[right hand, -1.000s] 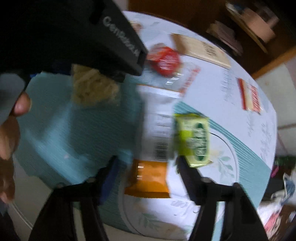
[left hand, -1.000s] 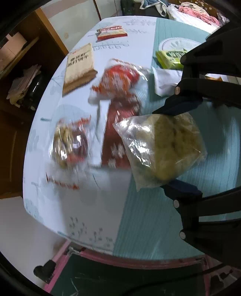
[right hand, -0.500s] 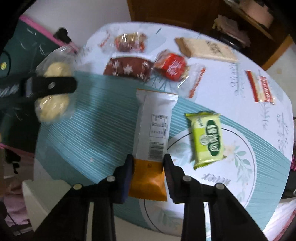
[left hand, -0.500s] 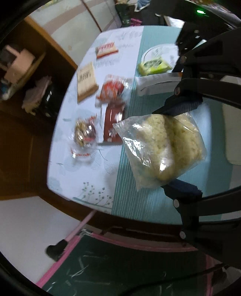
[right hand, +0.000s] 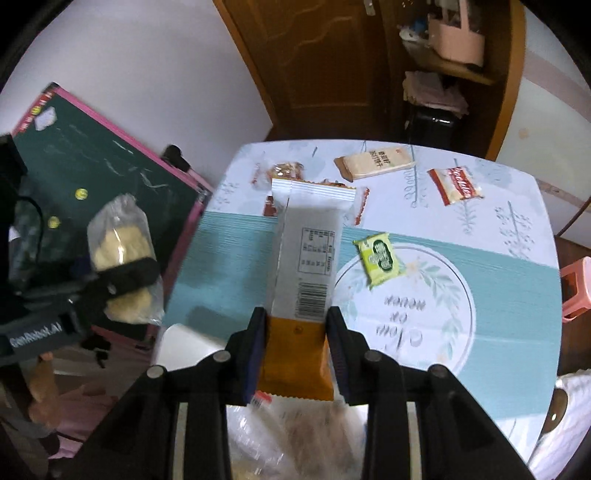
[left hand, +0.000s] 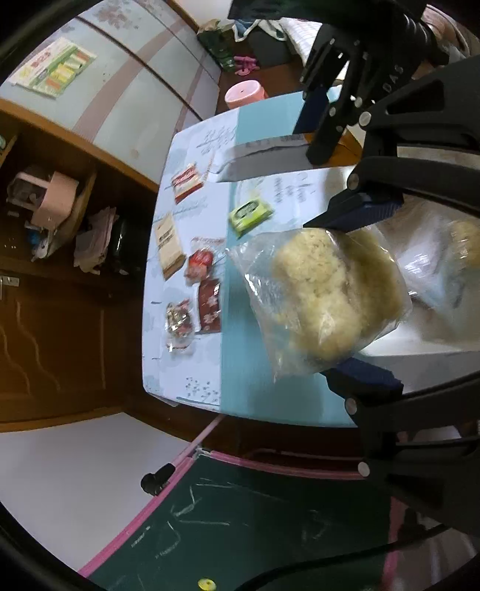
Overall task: Organize snacks
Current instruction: 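Carry both packs over the white tray and open both grippers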
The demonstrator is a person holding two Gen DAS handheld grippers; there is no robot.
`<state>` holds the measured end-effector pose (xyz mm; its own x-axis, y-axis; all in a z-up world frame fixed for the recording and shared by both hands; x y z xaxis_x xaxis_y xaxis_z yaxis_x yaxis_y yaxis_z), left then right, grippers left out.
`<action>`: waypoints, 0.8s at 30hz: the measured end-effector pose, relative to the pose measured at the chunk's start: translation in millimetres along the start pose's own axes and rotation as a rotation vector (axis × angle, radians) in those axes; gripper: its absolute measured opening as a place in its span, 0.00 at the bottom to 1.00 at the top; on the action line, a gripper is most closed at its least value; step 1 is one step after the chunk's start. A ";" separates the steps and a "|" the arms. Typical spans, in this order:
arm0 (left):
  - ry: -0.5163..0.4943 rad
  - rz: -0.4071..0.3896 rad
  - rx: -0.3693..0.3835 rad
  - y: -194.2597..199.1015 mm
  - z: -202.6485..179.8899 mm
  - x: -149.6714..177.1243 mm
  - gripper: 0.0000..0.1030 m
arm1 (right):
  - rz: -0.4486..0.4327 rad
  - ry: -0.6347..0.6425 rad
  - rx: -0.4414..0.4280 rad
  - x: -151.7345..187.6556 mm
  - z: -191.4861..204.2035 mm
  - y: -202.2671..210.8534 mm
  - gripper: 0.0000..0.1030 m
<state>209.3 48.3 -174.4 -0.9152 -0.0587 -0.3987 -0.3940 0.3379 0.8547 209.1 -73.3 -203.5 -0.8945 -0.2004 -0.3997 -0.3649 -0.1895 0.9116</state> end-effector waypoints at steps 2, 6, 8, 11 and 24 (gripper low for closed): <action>-0.010 0.000 -0.001 10.8 -9.5 17.4 0.59 | -0.015 0.000 -0.005 9.8 -1.4 16.4 0.32; -0.035 0.002 -0.031 27.5 -24.5 54.9 0.59 | -0.037 0.015 -0.002 39.4 -1.5 51.4 0.32; -0.038 0.007 -0.037 32.0 -29.3 70.4 0.59 | -0.045 0.017 -0.002 53.1 -3.4 64.3 0.32; -0.038 0.015 -0.042 36.6 -35.4 94.5 0.59 | -0.061 0.024 0.010 67.2 -4.1 76.4 0.32; -0.051 0.088 -0.082 16.4 -40.8 164.4 0.59 | -0.038 0.064 0.050 138.1 9.2 97.7 0.32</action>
Point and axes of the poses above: each gripper's, at about its wrist camera, not at the fingertips, and y roughly against the way its jaws point, z to its left, x to its underside, the point moved 9 cm from there along -y, roughly the way its jaws point, and after that the axes turned 12 degrees about x, right-handed, at the moved point
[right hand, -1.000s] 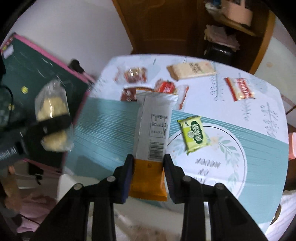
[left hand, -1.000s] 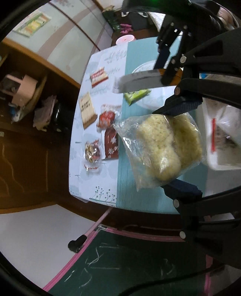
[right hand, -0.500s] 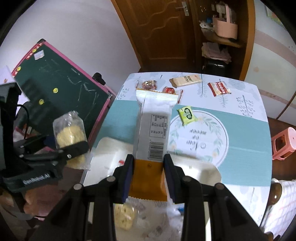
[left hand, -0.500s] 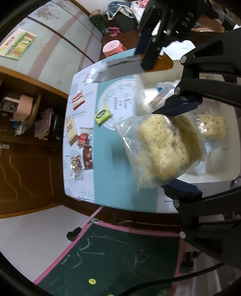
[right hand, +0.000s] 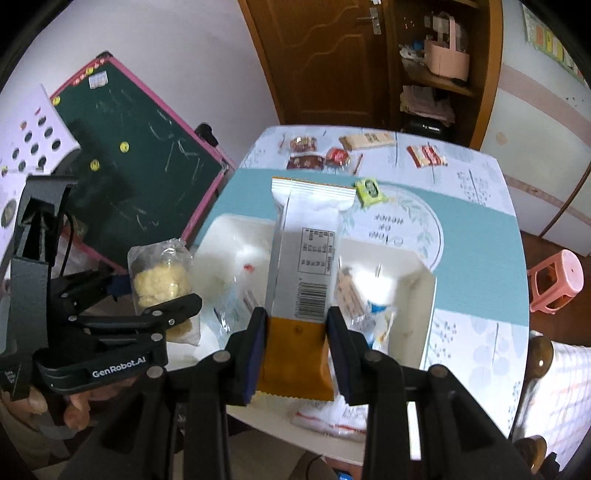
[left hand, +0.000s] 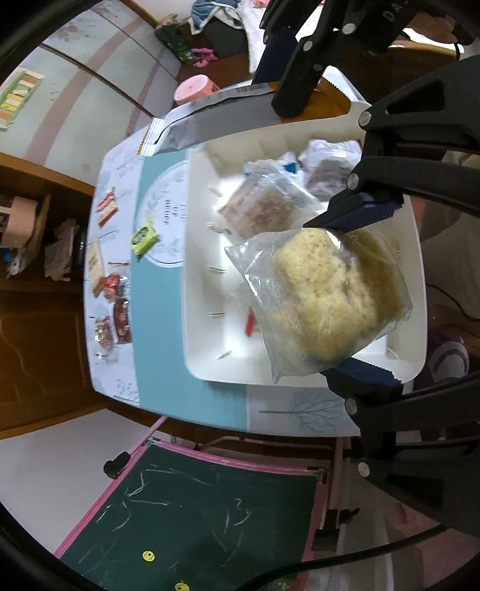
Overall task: Organize snacks
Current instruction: 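Carry both packs over the white tray and open both grippers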
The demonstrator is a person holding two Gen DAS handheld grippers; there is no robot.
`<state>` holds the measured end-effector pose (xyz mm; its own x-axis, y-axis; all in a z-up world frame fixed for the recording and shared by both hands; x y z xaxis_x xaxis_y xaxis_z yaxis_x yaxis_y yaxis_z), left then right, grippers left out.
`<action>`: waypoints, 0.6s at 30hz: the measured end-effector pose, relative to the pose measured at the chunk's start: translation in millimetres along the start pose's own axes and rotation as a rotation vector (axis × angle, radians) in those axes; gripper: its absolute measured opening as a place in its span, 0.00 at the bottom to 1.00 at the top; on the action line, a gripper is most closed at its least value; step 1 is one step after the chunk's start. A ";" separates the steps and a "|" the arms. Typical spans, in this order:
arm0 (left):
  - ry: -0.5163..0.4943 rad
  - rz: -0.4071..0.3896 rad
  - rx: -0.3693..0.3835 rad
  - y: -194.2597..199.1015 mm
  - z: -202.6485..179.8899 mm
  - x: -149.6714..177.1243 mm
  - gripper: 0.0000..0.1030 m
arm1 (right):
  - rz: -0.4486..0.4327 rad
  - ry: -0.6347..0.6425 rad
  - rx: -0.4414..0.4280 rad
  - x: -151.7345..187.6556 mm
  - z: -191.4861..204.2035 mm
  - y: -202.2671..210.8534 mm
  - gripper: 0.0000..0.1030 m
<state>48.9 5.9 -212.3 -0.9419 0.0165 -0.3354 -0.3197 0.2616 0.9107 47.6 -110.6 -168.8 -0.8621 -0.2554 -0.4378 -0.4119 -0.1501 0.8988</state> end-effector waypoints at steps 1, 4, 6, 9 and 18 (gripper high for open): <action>-0.002 0.008 -0.005 -3.5 -0.4 4.4 0.59 | 0.016 0.000 -0.001 6.9 2.1 -2.9 0.32; -0.005 0.035 -0.021 -15.0 0.8 17.9 0.59 | 0.052 0.002 0.000 19.8 5.5 -11.3 0.32; -0.002 0.054 -0.025 -21.7 2.4 26.8 0.59 | 0.072 0.000 0.002 25.7 6.3 -17.0 0.32; 0.000 0.081 -0.047 -31.1 8.5 37.8 0.59 | 0.088 0.004 0.012 30.7 6.9 -23.9 0.33; 0.016 0.129 -0.093 -49.6 22.9 50.1 0.59 | 0.180 0.050 0.017 48.5 18.3 -52.3 0.33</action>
Point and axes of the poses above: each gripper's, at about its wrist camera, not at the fingertips, and y roughly against the way its jaws point, z to its left, x to its underside, the point moved 9 cm from there along -y, roughly the way its jaws point, and after that the axes turned 12 degrees about x, right-handed, at the moved point
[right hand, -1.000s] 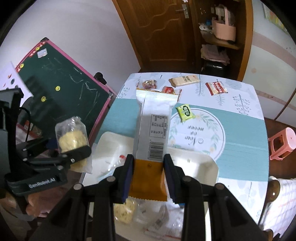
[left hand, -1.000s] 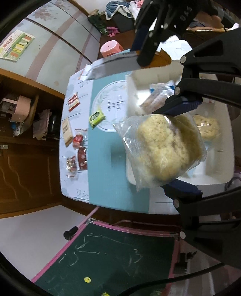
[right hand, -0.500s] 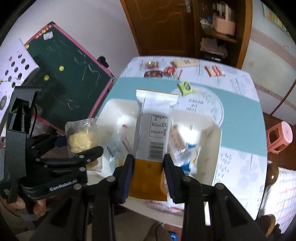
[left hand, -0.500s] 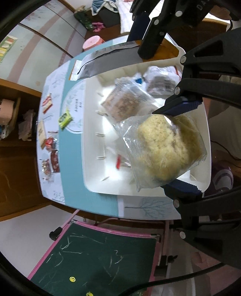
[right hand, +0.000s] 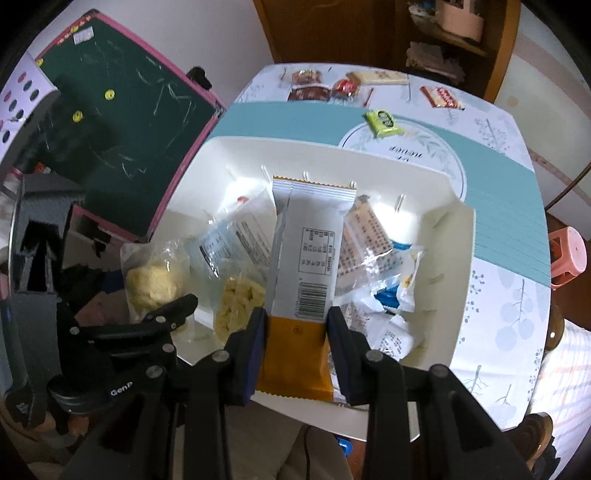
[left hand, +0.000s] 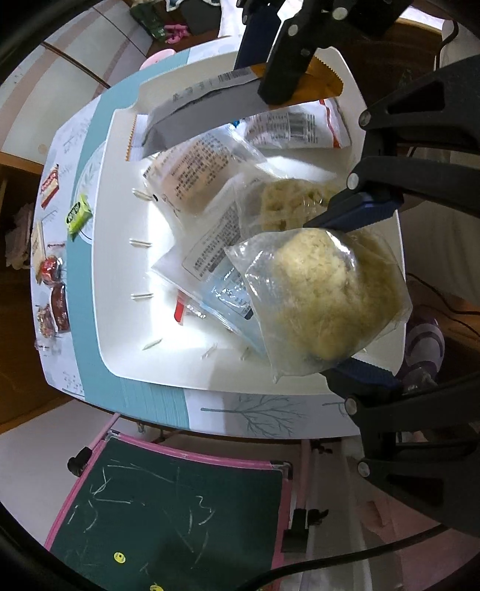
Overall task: Organize snacks
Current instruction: 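Carry both packs over the white tray and open both grippers, then withdraw both open grippers from the tray toward the table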
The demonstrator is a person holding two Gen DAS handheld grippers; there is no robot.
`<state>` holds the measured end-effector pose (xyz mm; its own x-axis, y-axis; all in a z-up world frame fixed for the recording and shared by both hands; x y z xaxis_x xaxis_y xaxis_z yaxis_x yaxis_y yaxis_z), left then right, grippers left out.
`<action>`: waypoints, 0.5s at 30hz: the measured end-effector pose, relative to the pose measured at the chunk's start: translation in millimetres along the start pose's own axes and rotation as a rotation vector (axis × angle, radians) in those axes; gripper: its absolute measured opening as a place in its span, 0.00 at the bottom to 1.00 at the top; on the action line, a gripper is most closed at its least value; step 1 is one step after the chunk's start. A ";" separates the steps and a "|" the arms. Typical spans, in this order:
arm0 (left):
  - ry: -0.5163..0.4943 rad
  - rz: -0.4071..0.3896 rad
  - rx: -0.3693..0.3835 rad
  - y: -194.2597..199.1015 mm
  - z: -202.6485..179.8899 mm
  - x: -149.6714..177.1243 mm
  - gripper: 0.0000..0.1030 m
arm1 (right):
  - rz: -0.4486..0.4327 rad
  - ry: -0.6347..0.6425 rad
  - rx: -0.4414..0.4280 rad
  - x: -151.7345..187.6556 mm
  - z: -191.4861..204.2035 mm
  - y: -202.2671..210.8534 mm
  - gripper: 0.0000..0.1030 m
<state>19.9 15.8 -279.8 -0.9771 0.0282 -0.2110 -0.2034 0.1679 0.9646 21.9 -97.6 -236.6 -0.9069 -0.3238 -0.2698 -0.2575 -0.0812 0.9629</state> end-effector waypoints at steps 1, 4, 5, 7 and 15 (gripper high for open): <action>-0.001 0.003 -0.005 -1.6 0.1 -0.5 0.59 | 0.008 0.004 0.000 0.6 1.2 -2.4 0.33; -0.005 0.001 -0.013 -3.9 -0.7 -3.6 0.70 | 0.025 0.012 0.002 1.6 2.2 -6.8 0.34; -0.004 -0.002 -0.017 -3.7 -1.1 -4.7 0.76 | 0.028 0.014 0.011 1.4 1.1 -7.9 0.35; 0.005 -0.016 -0.033 -1.3 0.8 -8.0 0.91 | 0.037 0.014 0.017 1.4 -0.5 -10.1 0.37; 0.029 0.003 -0.017 -3.8 1.0 -11.8 0.91 | 0.061 -0.010 0.018 2.4 -7.2 -15.5 0.46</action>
Point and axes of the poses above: each gripper's, at about its wrist camera, not at the fingertips, and y roughly against the way its jaws point, z to its left, x to its underside, the point moved 9 cm from there along -y, roughly the way its jaws point, and after that the axes turned 12 degrees about x, right-handed, at the moved point
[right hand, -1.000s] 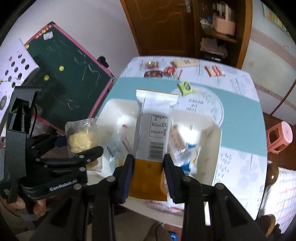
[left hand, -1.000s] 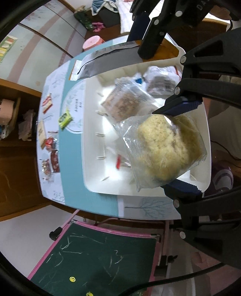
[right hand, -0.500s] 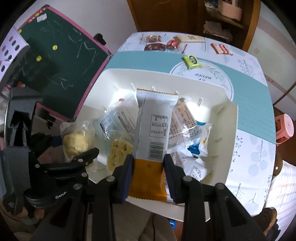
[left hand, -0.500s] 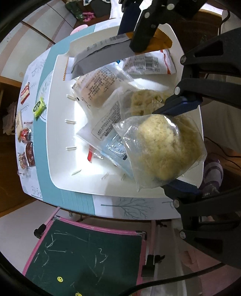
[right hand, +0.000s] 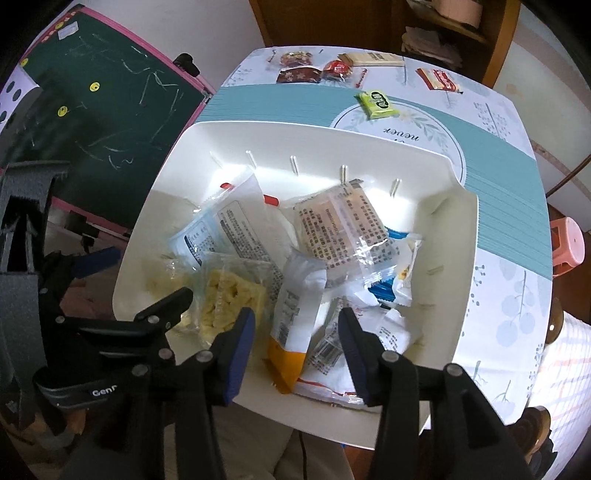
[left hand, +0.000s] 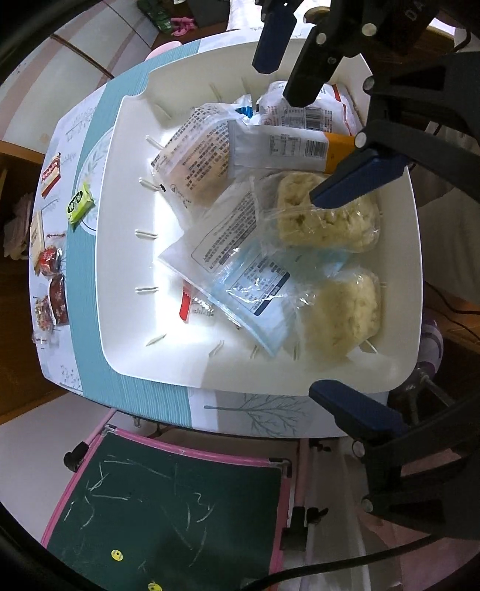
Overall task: Organize snacks
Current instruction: 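Withdraw both open grippers from the tray toward the table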
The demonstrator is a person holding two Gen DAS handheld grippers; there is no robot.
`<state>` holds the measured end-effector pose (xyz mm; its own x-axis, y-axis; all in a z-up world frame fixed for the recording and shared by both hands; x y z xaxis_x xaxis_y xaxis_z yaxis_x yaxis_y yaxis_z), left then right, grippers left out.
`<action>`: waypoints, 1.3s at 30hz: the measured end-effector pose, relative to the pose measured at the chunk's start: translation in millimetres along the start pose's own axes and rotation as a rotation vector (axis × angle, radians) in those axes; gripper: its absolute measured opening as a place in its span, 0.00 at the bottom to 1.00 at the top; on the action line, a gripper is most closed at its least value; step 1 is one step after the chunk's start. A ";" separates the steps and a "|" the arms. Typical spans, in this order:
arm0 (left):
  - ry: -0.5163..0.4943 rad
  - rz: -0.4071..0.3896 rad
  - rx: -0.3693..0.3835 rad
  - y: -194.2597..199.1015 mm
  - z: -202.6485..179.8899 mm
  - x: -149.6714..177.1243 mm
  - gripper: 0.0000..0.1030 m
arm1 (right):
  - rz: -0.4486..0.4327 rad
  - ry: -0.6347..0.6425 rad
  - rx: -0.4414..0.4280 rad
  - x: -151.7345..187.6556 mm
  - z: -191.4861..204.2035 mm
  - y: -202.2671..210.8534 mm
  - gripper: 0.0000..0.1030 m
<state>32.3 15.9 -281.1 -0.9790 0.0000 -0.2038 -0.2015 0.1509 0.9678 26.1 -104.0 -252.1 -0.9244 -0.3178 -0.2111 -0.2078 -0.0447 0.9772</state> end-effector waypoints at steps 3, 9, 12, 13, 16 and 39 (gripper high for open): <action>-0.004 -0.004 0.000 0.4 -1.4 -0.6 0.91 | 0.004 -0.002 0.003 0.2 -0.9 -0.9 0.46; -0.017 -0.010 0.001 3.2 -8.1 -1.6 0.91 | 0.010 -0.004 0.005 1.3 -3.6 -1.5 0.46; -0.027 -0.010 -0.003 3.9 -11.1 -2.2 0.91 | 0.008 -0.005 0.004 1.3 -4.1 -1.2 0.46; -0.029 -0.010 -0.004 4.2 -11.9 -2.5 0.91 | 0.007 -0.006 0.004 1.4 -4.9 -1.1 0.46; -0.037 -0.007 -0.003 4.6 -15.0 -4.3 0.91 | 0.010 -0.014 0.007 1.7 -8.1 -1.7 0.46; -0.135 -0.097 -0.029 42.3 -12.5 -103.5 0.91 | -0.030 -0.141 -0.012 -49.7 -47.1 6.4 0.46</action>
<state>124.8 9.9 -217.2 -0.9423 0.1199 -0.3126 -0.2975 0.1283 0.9461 85.8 -133.1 -234.3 -0.9537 -0.1801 -0.2410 -0.2331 -0.0641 0.9703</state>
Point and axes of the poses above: each gripper's, at about its wrist camera, not at the fingertips, and y roughly against the way its jaws point, z to its left, x to its underside, the point moved 9 cm from there along -y, roughly the way its jaws point, and after that the axes turned 12 degrees about x, right-handed, at the moved point
